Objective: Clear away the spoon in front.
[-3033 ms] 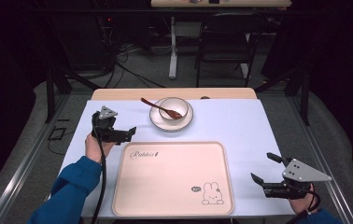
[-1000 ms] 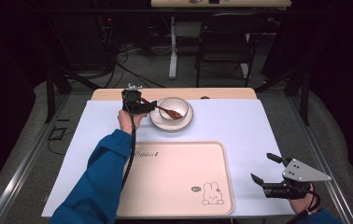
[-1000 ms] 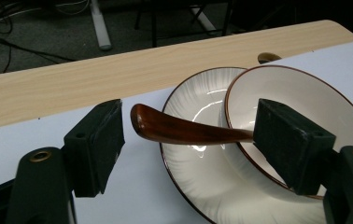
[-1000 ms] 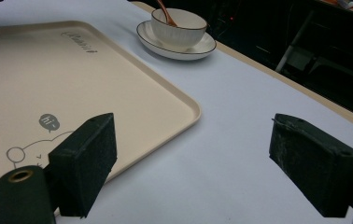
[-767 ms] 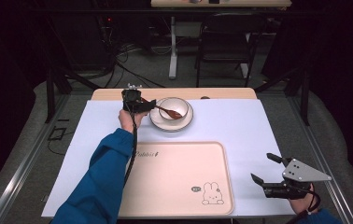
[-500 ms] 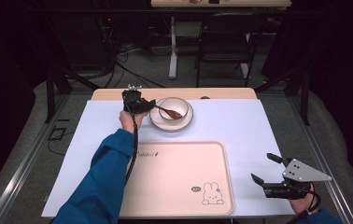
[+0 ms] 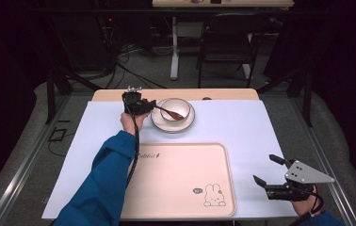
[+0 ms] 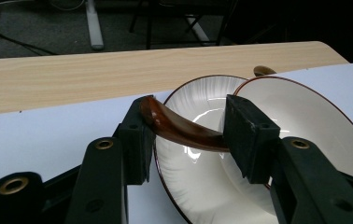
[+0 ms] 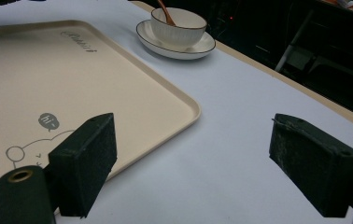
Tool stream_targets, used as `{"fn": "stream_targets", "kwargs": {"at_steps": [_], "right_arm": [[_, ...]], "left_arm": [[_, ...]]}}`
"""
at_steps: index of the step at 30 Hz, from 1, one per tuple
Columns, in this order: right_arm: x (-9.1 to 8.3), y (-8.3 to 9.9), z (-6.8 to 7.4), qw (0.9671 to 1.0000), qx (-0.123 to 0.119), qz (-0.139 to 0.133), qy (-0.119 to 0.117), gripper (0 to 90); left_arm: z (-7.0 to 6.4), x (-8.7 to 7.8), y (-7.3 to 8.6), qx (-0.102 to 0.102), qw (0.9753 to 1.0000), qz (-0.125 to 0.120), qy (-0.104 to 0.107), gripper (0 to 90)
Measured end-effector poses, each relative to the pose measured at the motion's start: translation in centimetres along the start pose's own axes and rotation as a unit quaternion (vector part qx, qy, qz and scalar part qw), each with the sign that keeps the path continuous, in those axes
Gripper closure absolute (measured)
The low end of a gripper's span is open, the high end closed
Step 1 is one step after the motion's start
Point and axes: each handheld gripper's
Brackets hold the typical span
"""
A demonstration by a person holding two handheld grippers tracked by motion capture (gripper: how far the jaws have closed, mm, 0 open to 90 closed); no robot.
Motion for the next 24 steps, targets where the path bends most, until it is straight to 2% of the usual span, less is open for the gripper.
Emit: {"fn": "stream_targets", "kwargs": {"at_steps": [7,24], "right_arm": [[-0.03,0.02,-0.01,1.0000,0.000,-0.001,0.000,14.1],[-0.04,0.01,-0.01,1.0000,0.000,-0.001,0.001,14.1]], "left_arm": [[-0.16,0.46,0.41,0.001,1.0000,0.008,0.004,49.3],[-0.39,0.14,0.47,-0.005,0.9991,-0.013,0.039,60.3]]}}
Point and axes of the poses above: each handheld gripper's, and its own axes: x roughly forward along the jaws, y roughly out of its underside, z roughly to its left, and after that the axes turned 15 degrees about -x, right-handed
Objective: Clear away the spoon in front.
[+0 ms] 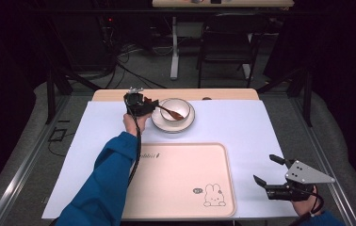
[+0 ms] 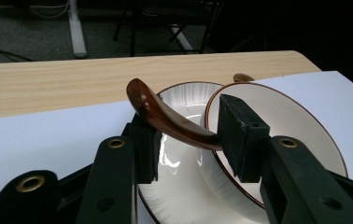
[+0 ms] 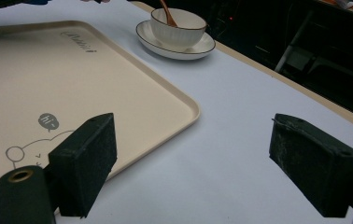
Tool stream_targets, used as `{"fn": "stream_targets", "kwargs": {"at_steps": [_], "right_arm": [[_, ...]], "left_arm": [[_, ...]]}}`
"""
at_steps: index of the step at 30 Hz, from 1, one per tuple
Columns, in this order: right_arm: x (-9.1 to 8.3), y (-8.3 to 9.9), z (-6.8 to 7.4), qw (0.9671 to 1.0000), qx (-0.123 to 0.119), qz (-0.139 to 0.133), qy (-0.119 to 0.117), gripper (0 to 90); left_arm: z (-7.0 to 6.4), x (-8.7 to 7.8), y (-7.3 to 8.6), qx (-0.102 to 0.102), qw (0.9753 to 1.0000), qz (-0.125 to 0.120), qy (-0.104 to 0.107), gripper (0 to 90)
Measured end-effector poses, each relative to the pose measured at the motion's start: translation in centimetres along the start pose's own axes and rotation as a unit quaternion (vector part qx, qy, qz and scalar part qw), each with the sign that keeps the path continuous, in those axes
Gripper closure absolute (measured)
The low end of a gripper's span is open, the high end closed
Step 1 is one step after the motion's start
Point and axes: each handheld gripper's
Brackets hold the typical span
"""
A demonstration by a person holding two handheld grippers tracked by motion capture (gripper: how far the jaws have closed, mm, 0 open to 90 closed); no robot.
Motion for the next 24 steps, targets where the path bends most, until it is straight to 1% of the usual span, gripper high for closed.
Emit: {"fn": "stream_targets", "kwargs": {"at_steps": [5,13,20,22,24], "right_arm": [[0.01,0.00,0.01,1.0000,0.000,0.000,0.000,14.1],[0.00,0.00,0.00,1.0000,0.000,0.000,0.000,14.1],[0.02,0.00,0.00,1.0000,0.000,0.000,0.000,14.1],[0.03,0.00,0.00,1.0000,0.000,0.000,-0.001,14.1],[0.04,0.00,0.00,1.0000,0.000,0.001,-0.001,14.1]], "left_arm": [[-0.06,-0.05,-0.03,0.002,1.0000,-0.001,0.000,60.8],[-0.30,-0.31,-0.14,0.004,0.9999,-0.007,0.008,64.6],[-0.77,-0.61,-0.31,0.014,0.9996,-0.015,0.022,67.8],[-0.83,-0.63,-0.39,0.014,0.9994,-0.016,0.028,69.1],[-0.85,-0.66,-0.45,0.010,0.9993,-0.015,0.033,70.6]]}}
Point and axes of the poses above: each handheld gripper's, and its own axes: x roughly forward along the jaws, y roughly out of its underside, z roughly to its left, and after that the axes turned 15 degrees about -x, right-handed
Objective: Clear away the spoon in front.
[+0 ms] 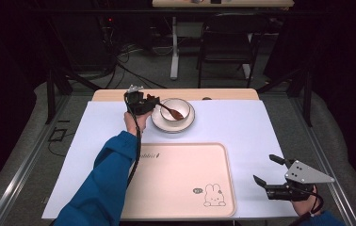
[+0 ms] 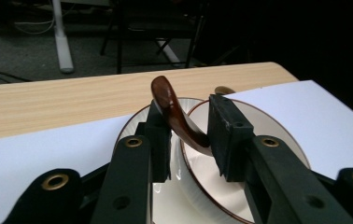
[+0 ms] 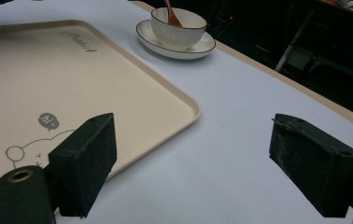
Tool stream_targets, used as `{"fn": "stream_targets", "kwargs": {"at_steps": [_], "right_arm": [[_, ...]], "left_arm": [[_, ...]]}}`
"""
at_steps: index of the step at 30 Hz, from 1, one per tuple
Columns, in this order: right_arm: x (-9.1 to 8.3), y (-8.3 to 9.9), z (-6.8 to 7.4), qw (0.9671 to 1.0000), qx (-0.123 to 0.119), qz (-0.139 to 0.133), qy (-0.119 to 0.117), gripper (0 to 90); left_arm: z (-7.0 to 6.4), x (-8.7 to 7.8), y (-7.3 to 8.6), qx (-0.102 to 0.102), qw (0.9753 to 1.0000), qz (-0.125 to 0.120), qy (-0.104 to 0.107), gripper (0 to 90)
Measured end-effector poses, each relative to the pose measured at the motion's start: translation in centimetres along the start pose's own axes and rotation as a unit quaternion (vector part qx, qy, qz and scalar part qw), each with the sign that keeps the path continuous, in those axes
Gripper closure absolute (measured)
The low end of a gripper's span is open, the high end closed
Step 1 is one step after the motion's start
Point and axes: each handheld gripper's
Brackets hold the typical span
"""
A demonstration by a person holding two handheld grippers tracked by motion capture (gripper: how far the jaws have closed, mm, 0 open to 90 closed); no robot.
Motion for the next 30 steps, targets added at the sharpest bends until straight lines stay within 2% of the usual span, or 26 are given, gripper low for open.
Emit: {"fn": "stream_targets", "kwargs": {"at_steps": [9,22,30], "right_arm": [[0.0,0.0,0.0,1.0000,0.001,0.001,-0.001,14.1],[0.0,0.0,0.0,1.0000,-0.001,0.000,0.000,14.1],[0.0,0.0,0.0,1.0000,-0.002,0.001,-0.001,14.1]], "left_arm": [[-0.4,-0.2,-0.2,-0.005,0.9998,-0.004,0.019,76.0],[-1.9,-0.7,-0.5,0.005,0.9983,-0.002,0.057,83.8],[-2.0,-1.5,-1.0,0.001,0.9980,-0.013,0.062,84.0]]}}
Point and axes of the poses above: each handheld gripper's, and its own axes: x roughly forward along the jaws, y roughly out of its underside, z roughly to its left, and after that the axes turned 15 degrees about -x, right-handed
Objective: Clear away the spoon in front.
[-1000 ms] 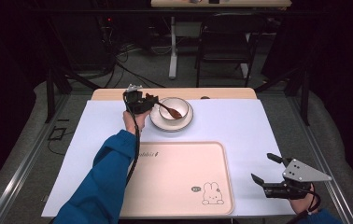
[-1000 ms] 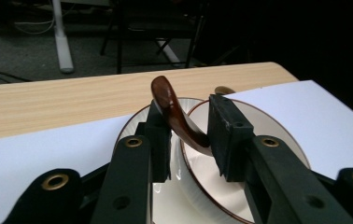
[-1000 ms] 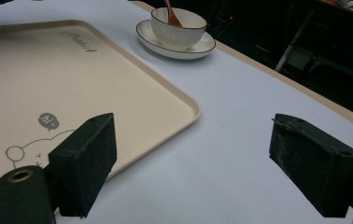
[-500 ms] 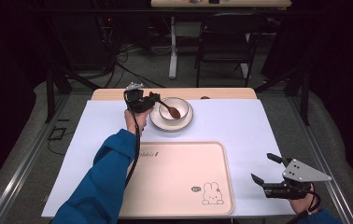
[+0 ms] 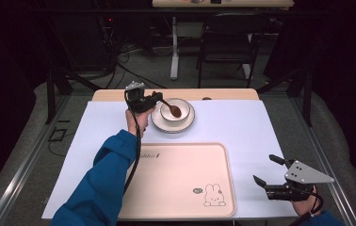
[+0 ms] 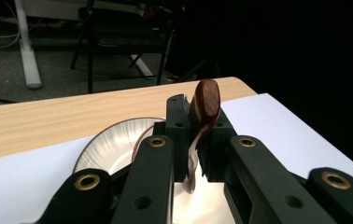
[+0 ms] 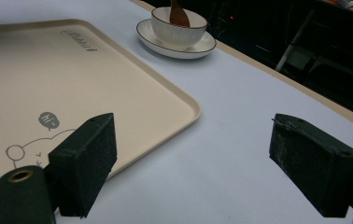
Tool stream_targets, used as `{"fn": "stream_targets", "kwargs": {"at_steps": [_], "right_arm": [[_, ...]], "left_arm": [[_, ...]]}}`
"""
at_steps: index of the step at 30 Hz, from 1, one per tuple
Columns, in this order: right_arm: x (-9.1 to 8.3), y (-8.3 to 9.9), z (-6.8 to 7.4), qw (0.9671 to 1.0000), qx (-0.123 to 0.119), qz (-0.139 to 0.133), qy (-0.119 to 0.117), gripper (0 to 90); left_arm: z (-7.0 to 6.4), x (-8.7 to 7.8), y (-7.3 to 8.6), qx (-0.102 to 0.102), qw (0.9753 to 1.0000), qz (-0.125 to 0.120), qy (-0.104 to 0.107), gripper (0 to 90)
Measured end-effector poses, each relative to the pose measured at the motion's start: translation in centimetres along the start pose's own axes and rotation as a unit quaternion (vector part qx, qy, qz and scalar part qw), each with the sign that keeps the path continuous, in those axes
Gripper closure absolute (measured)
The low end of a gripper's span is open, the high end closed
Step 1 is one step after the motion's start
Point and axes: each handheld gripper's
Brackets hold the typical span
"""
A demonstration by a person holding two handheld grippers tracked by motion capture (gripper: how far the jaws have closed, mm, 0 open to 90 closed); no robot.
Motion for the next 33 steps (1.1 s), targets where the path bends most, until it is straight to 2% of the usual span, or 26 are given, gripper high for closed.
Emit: {"fn": "stream_targets", "kwargs": {"at_steps": [12,23,33], "right_arm": [[0.0,0.0,0.0,1.0000,0.000,0.001,0.001,14.1],[0.0,0.0,0.0,1.0000,-0.001,0.000,0.002,14.1],[0.0,0.0,0.0,1.0000,0.000,0.001,0.002,14.1]], "left_arm": [[-0.1,-1.8,-1.3,-0.010,0.9998,-0.017,0.007,84.0],[-1.0,-4.1,-2.6,-0.005,0.9993,-0.032,0.020,84.0],[-1.1,-5.7,-3.0,-0.009,0.9988,-0.035,0.032,84.0]]}}
Point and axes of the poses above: each handheld gripper's, and its own axes: x roughly forward along the jaws, y roughly out of its underside, z roughly to its left, and after that the axes turned 15 degrees about -x, right-handed
